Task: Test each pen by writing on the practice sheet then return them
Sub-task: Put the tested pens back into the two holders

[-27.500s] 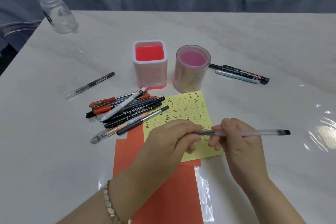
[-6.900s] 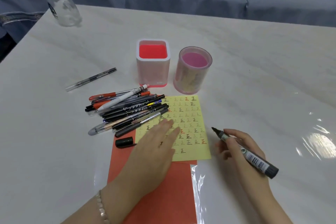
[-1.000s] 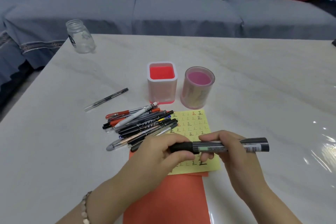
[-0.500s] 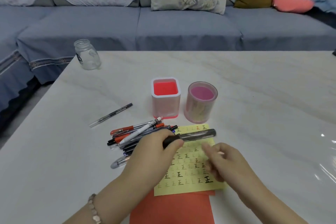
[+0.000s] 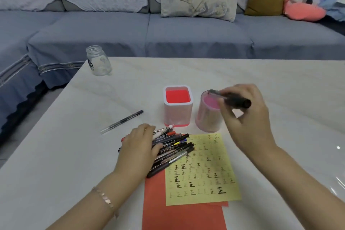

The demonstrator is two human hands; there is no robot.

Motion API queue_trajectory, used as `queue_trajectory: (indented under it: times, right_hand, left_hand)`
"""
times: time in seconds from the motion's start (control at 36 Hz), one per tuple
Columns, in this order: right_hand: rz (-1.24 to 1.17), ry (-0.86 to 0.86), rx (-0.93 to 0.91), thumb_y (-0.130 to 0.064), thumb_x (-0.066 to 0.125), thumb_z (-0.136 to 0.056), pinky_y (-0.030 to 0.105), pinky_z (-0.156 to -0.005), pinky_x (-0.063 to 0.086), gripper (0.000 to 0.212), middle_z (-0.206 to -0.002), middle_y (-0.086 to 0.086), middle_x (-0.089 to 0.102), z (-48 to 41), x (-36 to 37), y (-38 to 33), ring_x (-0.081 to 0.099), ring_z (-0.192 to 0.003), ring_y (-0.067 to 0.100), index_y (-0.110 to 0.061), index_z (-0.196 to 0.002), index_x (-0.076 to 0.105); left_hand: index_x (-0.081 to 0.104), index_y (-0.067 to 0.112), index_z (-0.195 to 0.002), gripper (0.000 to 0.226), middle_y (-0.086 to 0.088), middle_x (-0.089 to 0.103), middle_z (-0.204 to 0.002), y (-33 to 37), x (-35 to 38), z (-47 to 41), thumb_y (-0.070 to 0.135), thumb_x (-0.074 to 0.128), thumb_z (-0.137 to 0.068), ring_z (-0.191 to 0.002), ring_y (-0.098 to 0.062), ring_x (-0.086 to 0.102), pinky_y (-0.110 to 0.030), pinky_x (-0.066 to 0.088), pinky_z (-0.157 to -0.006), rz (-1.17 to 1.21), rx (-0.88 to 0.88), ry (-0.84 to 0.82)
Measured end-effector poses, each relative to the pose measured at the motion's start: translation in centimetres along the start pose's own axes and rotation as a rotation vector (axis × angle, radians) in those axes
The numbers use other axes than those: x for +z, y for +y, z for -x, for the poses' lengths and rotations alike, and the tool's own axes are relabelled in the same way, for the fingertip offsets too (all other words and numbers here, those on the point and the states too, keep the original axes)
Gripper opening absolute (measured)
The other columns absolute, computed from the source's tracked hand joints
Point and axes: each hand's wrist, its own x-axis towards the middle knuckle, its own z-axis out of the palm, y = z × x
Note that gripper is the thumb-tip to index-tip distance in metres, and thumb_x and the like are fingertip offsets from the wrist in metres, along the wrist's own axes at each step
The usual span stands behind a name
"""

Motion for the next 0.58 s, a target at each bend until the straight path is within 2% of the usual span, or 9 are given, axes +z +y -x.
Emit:
queue_trajectory:
  times: [0.08,0.17,0.25,0.31,0.36,0.42,0.5,0.58]
  right_hand:
    - [0.038,-0.018,0.192,-0.012,0.059,-0.086,0.022,-0.078,0.043,0.012,-0.101,0.006,0.056,-3.1,1.0,1.3,0.059,-0.09,0.021,-0.019,-0.095,0.055]
    - [0.221,-0.168,0.4,-0.008,0.055,-0.085,0.028,-0.072,0.042,0.014,-0.099,0.013,0.061,-4.0,2.4,3.6,0.058,-0.091,0.027,-0.009,-0.099,0.055]
    - [0.293,-0.24,0.494,-0.007,0.058,-0.083,0.028,-0.068,0.039,0.018,-0.097,0.012,0.062,-3.5,3.3,5.1,0.057,-0.09,0.027,-0.005,-0.101,0.056]
    - [0.305,-0.228,0.496,-0.008,0.061,-0.081,0.025,-0.068,0.036,0.024,-0.099,0.01,0.062,-3.0,3.2,5.4,0.055,-0.09,0.024,-0.006,-0.104,0.056]
    - [0.315,-0.187,0.444,-0.008,0.064,-0.078,0.024,-0.08,0.037,0.039,-0.109,0.008,0.059,-2.4,2.9,5.3,0.05,-0.105,0.025,-0.009,-0.116,0.055]
    - [0.3,-0.125,0.384,-0.009,0.062,-0.08,0.025,-0.09,0.032,0.048,-0.116,0.004,0.053,-1.3,2.2,4.6,0.04,-0.117,0.026,-0.012,-0.126,0.05]
    - [0.215,-0.047,0.291,-0.009,0.06,-0.082,0.022,-0.084,0.035,0.033,-0.107,-0.006,0.051,0.9,1.3,2.7,0.042,-0.108,0.019,-0.022,-0.113,0.056]
    - [0.103,-0.081,0.284,-0.004,0.061,-0.08,0.008,-0.069,0.035,0.028,-0.092,-0.011,0.057,3.2,0.9,0.7,0.049,-0.086,0.005,-0.029,-0.094,0.059]
  left_hand:
    - [0.048,0.02,-0.124,0.038,0.001,0.051,-0.116,-1.2,0.8,-0.9,0.04,0.051,-0.092,-0.108,-0.019,0.046,-0.029,0.036,-0.086,-0.096,-0.084,-0.124]
    - [0.05,0.02,-0.113,0.031,0.001,0.051,-0.107,-1.3,1.0,-1.3,0.042,0.052,-0.091,-0.1,-0.018,0.045,-0.028,0.037,-0.08,-0.177,-0.062,-0.175]
    - [0.052,0.017,-0.108,0.029,-0.001,0.054,-0.107,-1.3,1.0,-1.8,0.041,0.051,-0.092,-0.098,-0.019,0.047,-0.029,0.037,-0.077,-0.208,-0.059,-0.242]
    - [0.052,0.013,-0.11,0.031,-0.004,0.053,-0.11,-1.4,0.8,-2.2,0.039,0.05,-0.094,-0.102,-0.021,0.047,-0.03,0.037,-0.078,-0.235,-0.033,-0.301]
    - [0.052,0.01,-0.113,0.032,-0.007,0.052,-0.113,-1.4,0.5,-2.5,0.037,0.048,-0.095,-0.106,-0.023,0.047,-0.032,0.038,-0.08,-0.298,0.013,-0.36]
    - [0.052,0.008,-0.114,0.032,-0.01,0.051,-0.115,-1.3,0.4,-2.6,0.034,0.046,-0.096,-0.109,-0.026,0.046,-0.034,0.039,-0.084,-0.323,0.044,-0.408]
    - [0.052,0.007,-0.111,0.031,-0.011,0.051,-0.114,-1.2,0.1,-2.0,0.033,0.04,-0.099,-0.105,-0.026,0.047,-0.033,0.038,-0.084,-0.276,0.042,-0.439]
    - [0.05,0.013,-0.095,0.025,-0.003,0.051,-0.091,-0.8,-0.6,-1.3,0.034,0.037,-0.1,-0.078,-0.018,0.049,-0.029,0.036,-0.065,-0.073,-0.014,-0.392]
